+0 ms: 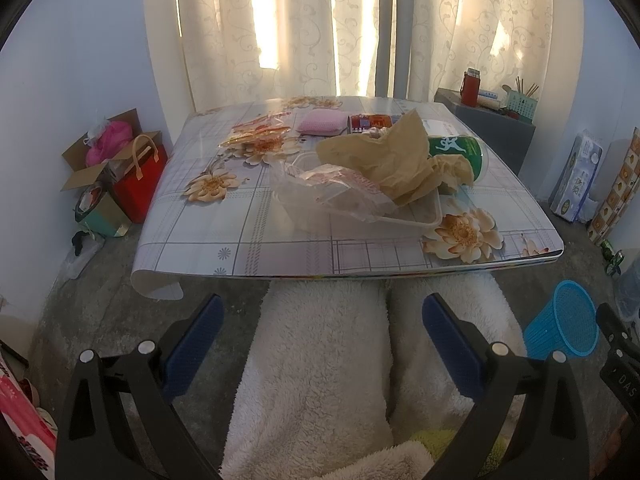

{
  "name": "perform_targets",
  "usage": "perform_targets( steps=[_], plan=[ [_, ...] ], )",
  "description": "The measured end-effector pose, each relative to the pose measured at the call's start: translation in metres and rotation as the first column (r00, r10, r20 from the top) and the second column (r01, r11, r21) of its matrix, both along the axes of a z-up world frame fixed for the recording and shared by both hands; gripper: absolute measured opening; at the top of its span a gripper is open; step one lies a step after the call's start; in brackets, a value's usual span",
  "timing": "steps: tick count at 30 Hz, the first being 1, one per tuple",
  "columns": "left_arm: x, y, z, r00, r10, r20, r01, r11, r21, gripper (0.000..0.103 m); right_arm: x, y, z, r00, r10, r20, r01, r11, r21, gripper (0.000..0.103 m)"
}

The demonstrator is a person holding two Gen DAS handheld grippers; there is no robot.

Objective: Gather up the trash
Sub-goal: 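Reach the left gripper to the pink sponge and close on it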

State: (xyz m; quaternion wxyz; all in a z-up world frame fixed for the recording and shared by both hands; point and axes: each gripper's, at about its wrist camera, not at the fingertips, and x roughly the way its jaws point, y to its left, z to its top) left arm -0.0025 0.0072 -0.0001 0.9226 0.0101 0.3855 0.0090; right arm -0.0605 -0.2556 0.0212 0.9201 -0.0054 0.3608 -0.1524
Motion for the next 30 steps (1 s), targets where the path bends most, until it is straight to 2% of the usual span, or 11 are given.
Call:
perform_targets(
  steps=[6, 13, 17, 21, 25, 30],
  plan=[
    [0.007, 0.008, -0.001, 1.000, 0.028, -0.004, -0.028, 1.000, 0.008, 0.097, 0.008, -0.004, 0.002, 1.000, -0.010, 0.019, 0.010, 1.000, 0.004, 0.095],
    [0.036, 0.032, 0.004, 0.998, 0.060, 0.012, -0.060, 0.998, 0.001, 0.097, 0.047, 0.003, 0.014, 0.997, 0.029, 0.077, -0.030, 1.000, 0.003, 0.095],
    [0.049, 0.051, 0.005, 0.995, 0.085, 0.051, -0.081, 0.995, -0.064, 0.097, 0.070, 0.009, 0.017, 0.988, 0.110, 0.108, -0.116, 0.992, 0.049, 0.095],
    [0.062, 0.068, 0.004, 0.996, 0.036, 0.084, -0.022, 0.987, -0.161, 0.097, 0.093, 0.014, 0.020, 0.960, 0.227, 0.166, -0.251, 0.958, 0.138, 0.095],
    [0.071, 0.079, 0.002, 0.994, 0.039, 0.105, -0.016, 0.978, -0.208, 0.097, 0.113, 0.022, 0.023, 0.927, 0.315, 0.204, -0.351, 0.920, 0.176, 0.095],
    [0.081, 0.092, 0.003, 0.992, 0.034, 0.123, -0.001, 0.966, -0.259, 0.097, 0.139, 0.029, 0.017, 0.915, 0.366, 0.167, -0.397, 0.890, 0.225, 0.095]
  ],
)
